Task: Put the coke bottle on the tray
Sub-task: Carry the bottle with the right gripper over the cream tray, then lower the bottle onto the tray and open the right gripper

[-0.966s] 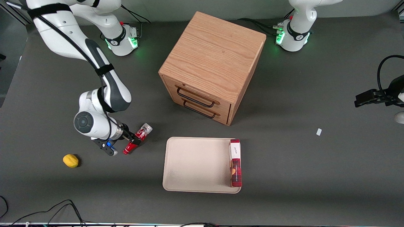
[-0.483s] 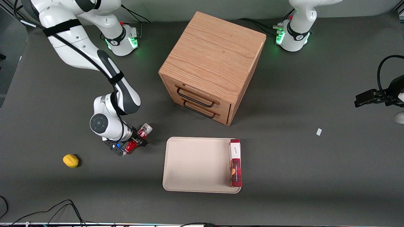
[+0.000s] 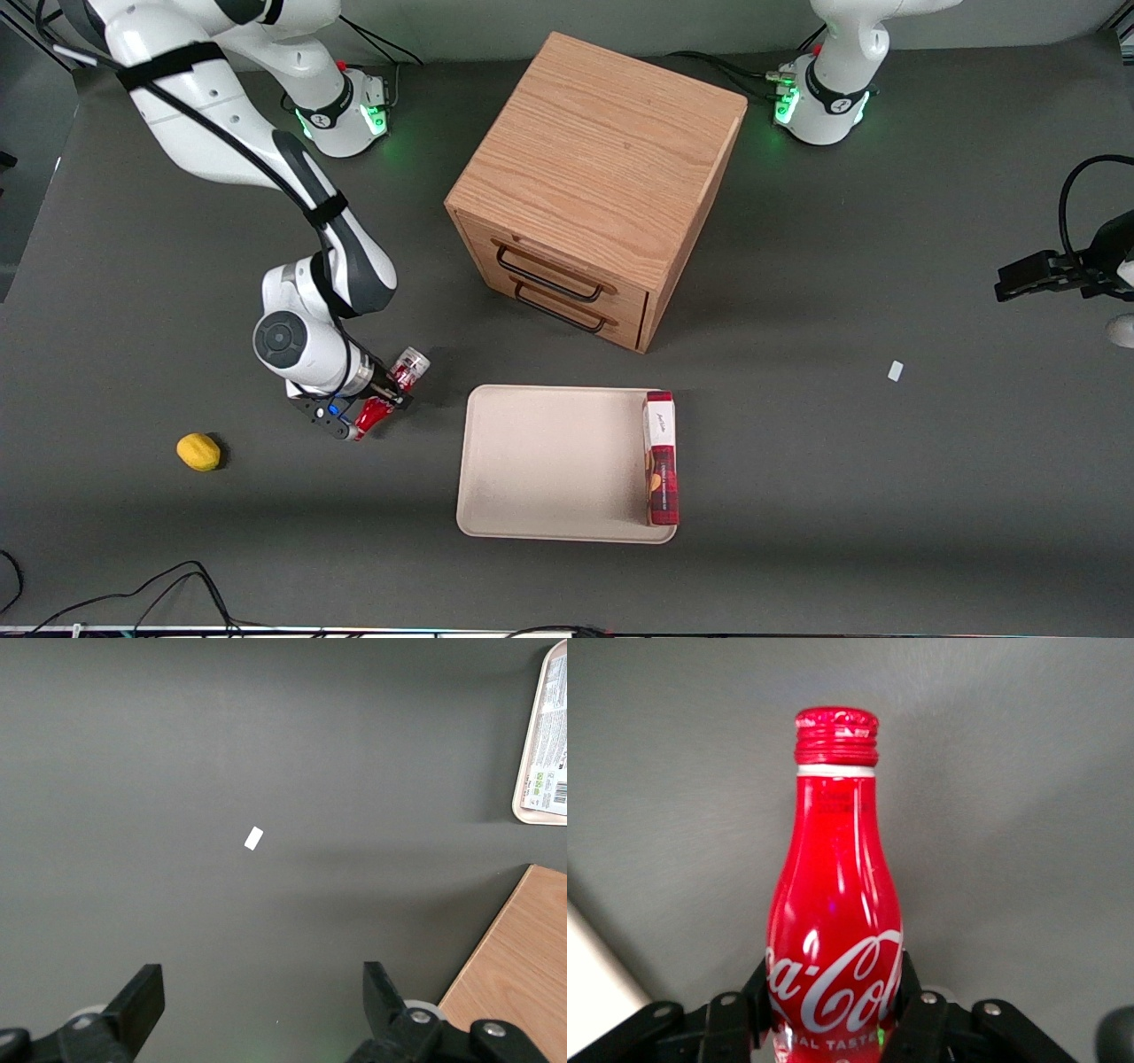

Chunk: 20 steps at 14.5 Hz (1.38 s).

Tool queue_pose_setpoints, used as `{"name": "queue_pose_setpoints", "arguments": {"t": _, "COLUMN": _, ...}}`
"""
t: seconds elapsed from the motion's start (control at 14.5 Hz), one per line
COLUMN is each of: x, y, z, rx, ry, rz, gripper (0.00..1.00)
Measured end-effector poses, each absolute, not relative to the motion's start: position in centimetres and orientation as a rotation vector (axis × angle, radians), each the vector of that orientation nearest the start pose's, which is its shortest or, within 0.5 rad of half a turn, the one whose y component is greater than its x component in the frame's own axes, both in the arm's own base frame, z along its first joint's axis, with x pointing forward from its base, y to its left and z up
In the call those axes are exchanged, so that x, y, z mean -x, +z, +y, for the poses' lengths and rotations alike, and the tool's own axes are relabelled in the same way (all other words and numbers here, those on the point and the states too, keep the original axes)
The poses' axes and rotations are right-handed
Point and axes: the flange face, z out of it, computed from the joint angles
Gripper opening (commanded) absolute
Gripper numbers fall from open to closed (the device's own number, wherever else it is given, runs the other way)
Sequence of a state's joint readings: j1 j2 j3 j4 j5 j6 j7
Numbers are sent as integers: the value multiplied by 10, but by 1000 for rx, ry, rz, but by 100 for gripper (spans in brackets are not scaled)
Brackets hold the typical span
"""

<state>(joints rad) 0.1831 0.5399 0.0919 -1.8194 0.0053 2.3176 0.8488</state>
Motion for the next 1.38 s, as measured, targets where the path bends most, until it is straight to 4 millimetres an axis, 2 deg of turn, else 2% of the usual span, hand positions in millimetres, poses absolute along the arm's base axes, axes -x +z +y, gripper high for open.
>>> {"name": "queue_pose_setpoints", "arguments": {"t": 0.21, "x": -636, "y": 341, "z": 180, "rx": 3022, "ry": 116, "rz": 803, "gripper": 0}}
{"name": "queue_pose_setpoints", "arguments": {"t": 0.41, "x": -643, "y": 446, "z": 215, "rx": 3015, "ry": 79, "rz": 681, "gripper": 0}}
{"name": "queue_pose_setpoints", "arguments": {"t": 0.48, "x": -644, "y": 469, "z": 228, "rx": 3003, "ry": 63, "rz": 644, "gripper": 0}}
{"name": "queue_pose_setpoints", "arguments": {"t": 0.55, "x": -646, "y": 481, "z": 243, "rx": 2991, "ry": 55, "rz": 604, "gripper": 0}}
{"name": "queue_pose_setpoints", "arguments": {"t": 0.62, "x": -650, "y": 480, "z": 260, "rx": 2977, "ry": 61, "rz": 564, "gripper": 0}}
{"name": "queue_pose_setpoints", "arguments": {"t": 0.69, "x": -656, "y": 467, "z": 277, "rx": 2963, "ry": 76, "rz": 530, "gripper": 0}}
{"name": "queue_pose_setpoints", "arguments": {"t": 0.76, "x": -665, "y": 444, "z": 291, "rx": 2947, "ry": 88, "rz": 506, "gripper": 0}}
{"name": "queue_pose_setpoints", "arguments": {"t": 0.9, "x": -690, "y": 371, "z": 309, "rx": 2911, "ry": 67, "rz": 425, "gripper": 0}}
{"name": "queue_pose_setpoints", "arguments": {"t": 1.03, "x": -706, "y": 289, "z": 312, "rx": 2888, "ry": 62, "rz": 373, "gripper": 0}}
{"name": "queue_pose_setpoints", "arguments": {"t": 1.1, "x": -710, "y": 254, "z": 312, "rx": 2881, "ry": 55, "rz": 345, "gripper": 0}}
{"name": "queue_pose_setpoints", "arguments": {"t": 1.17, "x": -713, "y": 227, "z": 310, "rx": 2877, "ry": 47, "rz": 313, "gripper": 0}}
{"name": "queue_pose_setpoints", "arguments": {"t": 1.24, "x": -715, "y": 208, "z": 308, "rx": 2873, "ry": 36, "rz": 292, "gripper": 0}}
{"name": "queue_pose_setpoints", "arguments": {"t": 1.38, "x": -718, "y": 193, "z": 307, "rx": 2866, "ry": 21, "rz": 278, "gripper": 0}}
